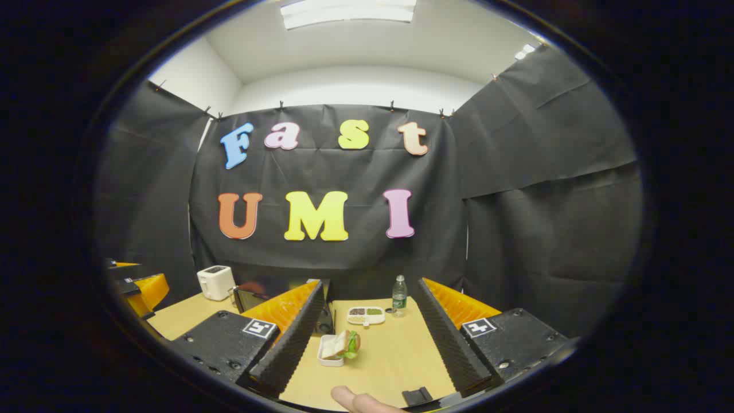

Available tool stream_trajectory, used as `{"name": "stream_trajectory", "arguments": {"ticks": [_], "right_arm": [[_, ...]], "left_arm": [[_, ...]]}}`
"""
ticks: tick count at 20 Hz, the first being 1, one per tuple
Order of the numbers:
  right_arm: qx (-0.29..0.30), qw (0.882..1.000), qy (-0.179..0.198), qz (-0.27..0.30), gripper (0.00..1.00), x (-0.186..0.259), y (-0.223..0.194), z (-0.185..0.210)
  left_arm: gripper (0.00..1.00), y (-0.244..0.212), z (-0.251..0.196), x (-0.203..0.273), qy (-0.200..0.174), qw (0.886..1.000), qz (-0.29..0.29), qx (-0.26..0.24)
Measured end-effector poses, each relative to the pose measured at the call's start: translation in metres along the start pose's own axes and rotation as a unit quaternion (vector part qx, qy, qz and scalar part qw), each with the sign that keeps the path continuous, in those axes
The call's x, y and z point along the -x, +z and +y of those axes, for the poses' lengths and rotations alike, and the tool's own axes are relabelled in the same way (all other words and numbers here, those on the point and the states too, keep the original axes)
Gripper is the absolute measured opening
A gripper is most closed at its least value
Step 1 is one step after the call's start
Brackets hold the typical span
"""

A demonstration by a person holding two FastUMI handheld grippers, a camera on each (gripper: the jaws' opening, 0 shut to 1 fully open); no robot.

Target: Open the electric oven with the left hand, put the food in, and close the electric oven.

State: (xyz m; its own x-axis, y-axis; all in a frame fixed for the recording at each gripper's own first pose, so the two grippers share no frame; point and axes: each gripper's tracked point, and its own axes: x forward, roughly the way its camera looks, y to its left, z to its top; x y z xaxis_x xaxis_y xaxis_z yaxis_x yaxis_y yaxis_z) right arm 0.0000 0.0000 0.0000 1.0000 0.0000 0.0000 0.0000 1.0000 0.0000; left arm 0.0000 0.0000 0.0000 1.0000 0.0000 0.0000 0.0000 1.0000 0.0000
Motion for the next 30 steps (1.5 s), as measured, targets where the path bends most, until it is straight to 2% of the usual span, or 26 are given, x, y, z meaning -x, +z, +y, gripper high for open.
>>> {"name": "stream_trajectory", "arguments": {"ticks": [9, 15, 21, 26, 30], "right_arm": [[-0.003, 1.0, 0.014, -0.017, 1.0, 0.001, 0.002, -0.001], [-0.009, 0.999, 0.023, -0.023, 1.0, -0.01, -0.003, -0.005], [-0.01, 0.999, 0.035, -0.023, 1.0, -0.033, -0.014, -0.012], [-0.018, 0.999, 0.029, -0.029, 1.0, -0.057, -0.014, -0.026], [-0.008, 0.999, -0.008, -0.037, 1.0, -0.074, -0.016, -0.054]], "left_arm": [[0.94, 0.003, -0.011, 0.0, -0.017, 1.0, -0.013, 0.002], [0.94, -0.005, -0.017, -0.027, -0.014, 1.0, -0.001, 0.012], [0.94, -0.008, -0.025, -0.092, -0.023, 1.0, 0.015, 0.011], [0.94, -0.013, -0.036, -0.163, -0.038, 0.999, 0.025, -0.004], [0.94, -0.038, -0.048, -0.234, -0.053, 0.997, 0.06, -0.01]]}}
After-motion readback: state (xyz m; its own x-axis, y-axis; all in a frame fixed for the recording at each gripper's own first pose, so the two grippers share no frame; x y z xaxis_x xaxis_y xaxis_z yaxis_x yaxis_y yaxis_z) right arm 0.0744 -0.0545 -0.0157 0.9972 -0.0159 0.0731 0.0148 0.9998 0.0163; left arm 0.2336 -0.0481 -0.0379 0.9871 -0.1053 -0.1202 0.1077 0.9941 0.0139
